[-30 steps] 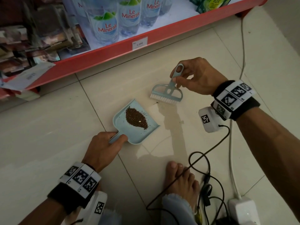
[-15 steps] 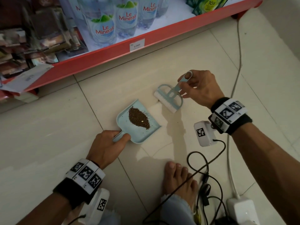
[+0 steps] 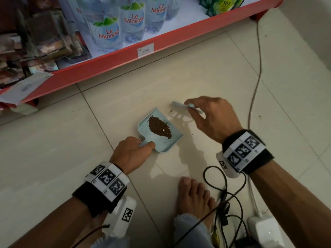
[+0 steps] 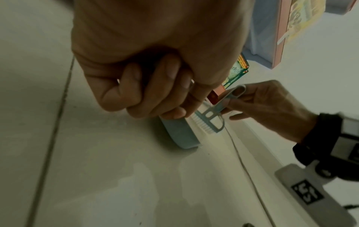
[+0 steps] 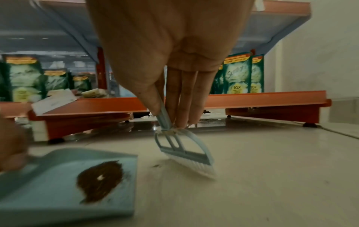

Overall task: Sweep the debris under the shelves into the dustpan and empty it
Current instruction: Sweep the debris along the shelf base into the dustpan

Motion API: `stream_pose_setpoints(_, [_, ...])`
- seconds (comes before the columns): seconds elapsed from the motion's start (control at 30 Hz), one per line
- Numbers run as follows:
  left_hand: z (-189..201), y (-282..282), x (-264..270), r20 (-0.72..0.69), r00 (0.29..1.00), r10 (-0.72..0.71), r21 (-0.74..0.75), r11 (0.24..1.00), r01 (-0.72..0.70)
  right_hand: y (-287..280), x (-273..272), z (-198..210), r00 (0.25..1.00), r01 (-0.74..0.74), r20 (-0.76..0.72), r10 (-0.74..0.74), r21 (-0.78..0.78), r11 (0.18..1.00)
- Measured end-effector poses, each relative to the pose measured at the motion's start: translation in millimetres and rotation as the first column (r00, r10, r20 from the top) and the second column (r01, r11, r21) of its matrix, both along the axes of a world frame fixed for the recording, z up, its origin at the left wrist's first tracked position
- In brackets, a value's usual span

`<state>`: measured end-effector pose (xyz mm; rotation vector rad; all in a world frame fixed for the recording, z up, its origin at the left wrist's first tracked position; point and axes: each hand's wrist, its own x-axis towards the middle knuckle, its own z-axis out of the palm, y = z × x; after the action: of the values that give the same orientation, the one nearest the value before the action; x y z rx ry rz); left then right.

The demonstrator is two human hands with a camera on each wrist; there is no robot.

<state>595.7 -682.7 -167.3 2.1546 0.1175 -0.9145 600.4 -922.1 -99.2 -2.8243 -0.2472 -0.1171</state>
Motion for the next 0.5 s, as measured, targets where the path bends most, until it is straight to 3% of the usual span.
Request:
stream_pose_setpoints(0.13, [6.1,-5.9,6.8,-0.046,0.999,-0.012,0.048,0.999,0.014,9.4,-15.5,-9.0,0.995,-0.034,-0.094,0.031,-0.026,0.999])
stream_pose_setpoints(0.2, [7.0,-6.8,8.2,-0.062,0.998,-0.016,0.056,0.998,0.019,11.0,-19.9,-8.3,0.994,-0.002,-0.109,0.018,0.147,0.989])
stream_pose_setpoints(0.3, [6.1,-6.2,8.0,-0.068,0.998,-0.014,0.065,0.998,0.018,10.2,-20.2,-3.9,0.995,0.099,-0.008,-0.103,0.345,0.933])
stream_pose_setpoints(0.4, [4.9,-6.5,6.3,-0.062,0.998,-0.011,0.079,0.997,0.016,5.6,-17.0,-1.9,0.979,0.161,0.075,-0.189,0.282,0.946])
stream_pose_setpoints(0.5, [4.3,-7.8,6.4,-0.050,0.999,-0.006,0.102,0.995,0.011,6.2,-14.9,-2.7,0.983,0.165,0.065,-0.173,0.114,0.980])
